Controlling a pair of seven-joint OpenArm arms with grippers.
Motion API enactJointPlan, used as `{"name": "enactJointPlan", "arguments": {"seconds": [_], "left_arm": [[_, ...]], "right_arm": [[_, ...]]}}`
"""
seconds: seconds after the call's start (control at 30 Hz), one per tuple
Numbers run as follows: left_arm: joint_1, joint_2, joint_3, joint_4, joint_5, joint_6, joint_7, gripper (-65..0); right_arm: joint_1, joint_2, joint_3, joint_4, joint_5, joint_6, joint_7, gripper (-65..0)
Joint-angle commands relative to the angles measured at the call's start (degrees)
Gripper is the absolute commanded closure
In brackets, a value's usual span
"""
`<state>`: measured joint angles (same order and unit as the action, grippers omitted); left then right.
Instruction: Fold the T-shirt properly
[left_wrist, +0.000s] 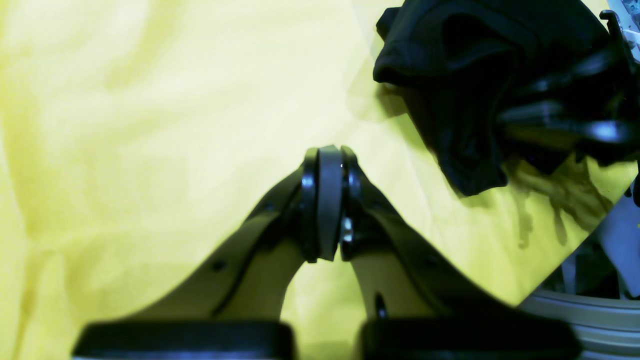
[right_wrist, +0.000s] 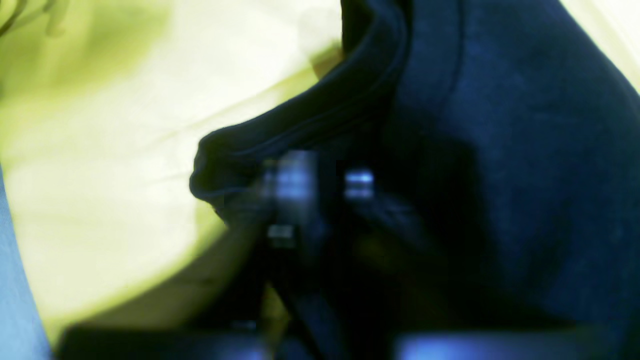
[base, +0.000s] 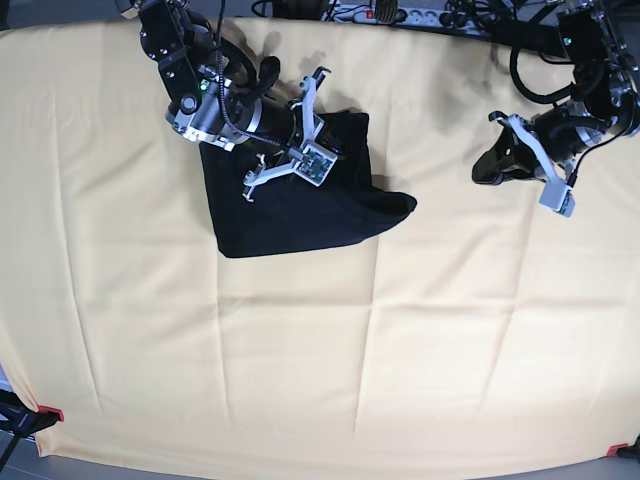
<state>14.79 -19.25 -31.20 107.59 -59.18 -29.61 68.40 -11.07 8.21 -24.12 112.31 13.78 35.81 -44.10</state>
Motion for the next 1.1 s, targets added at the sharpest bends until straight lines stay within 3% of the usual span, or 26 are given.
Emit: {"name": "enactJointPlan", "arguments": {"seconds": [0.0,0.1,0.2,0.3,0.43,0.6,0.7,0.87,1.07], "left_arm": [[-0.20,-0.90,-0.33,0.94,-1.81,-0.37,-0.92,0.0],[-0.20,-0.90,-0.33,0.94,-3.13,-0.39,-0.85,0.0],[-0.20,-0.92,-0.33,0.94,-6.36,-0.66,0.92,0.0],[-0.17,-0.92,-0.33,0.94,-11.98,-3.45,4.39,0.0],[-0.20,-0.92,-0.33,0.96,-24.68,-7.96,9.90,0.0],[-0.22,-0.96,1.20,2.08,-25.82,-8.59,11.60,0.0],[-0.22,-1.25,6.14,4.07,-25.82,-8.76,11.58,0.0],[-0.85,-1.18,20.00,7.87,-18.21,-10.39,10.60,0.0],[-2.12,-0.74,33.09,8.92,-0.11,-10.39,2.97,0.0]], "right_arm": [[0.98,-0.70,0.11,0.76,1.51,1.49,1.68,0.0],[2.86,-2.38,0.11,0.83,7.89,4.19,1.66,0.0],[5.70,-3.39,0.11,1.22,15.21,4.19,1.55,0.0],[8.74,-3.58,0.52,2.19,12.90,4.19,0.85,0.0],[11.17,-3.56,3.48,2.45,11.10,2.78,0.59,0.0],[13.00,-1.07,9.25,2.38,8.31,-2.29,1.01,0.0],[13.94,2.45,10.58,1.84,8.26,-2.45,1.05,0.0],[14.91,6.99,10.62,-1.55,8.22,-2.16,1.05,0.0],[20.33,10.32,10.62,-10.60,8.26,-1.90,1.75,0.0]]}}
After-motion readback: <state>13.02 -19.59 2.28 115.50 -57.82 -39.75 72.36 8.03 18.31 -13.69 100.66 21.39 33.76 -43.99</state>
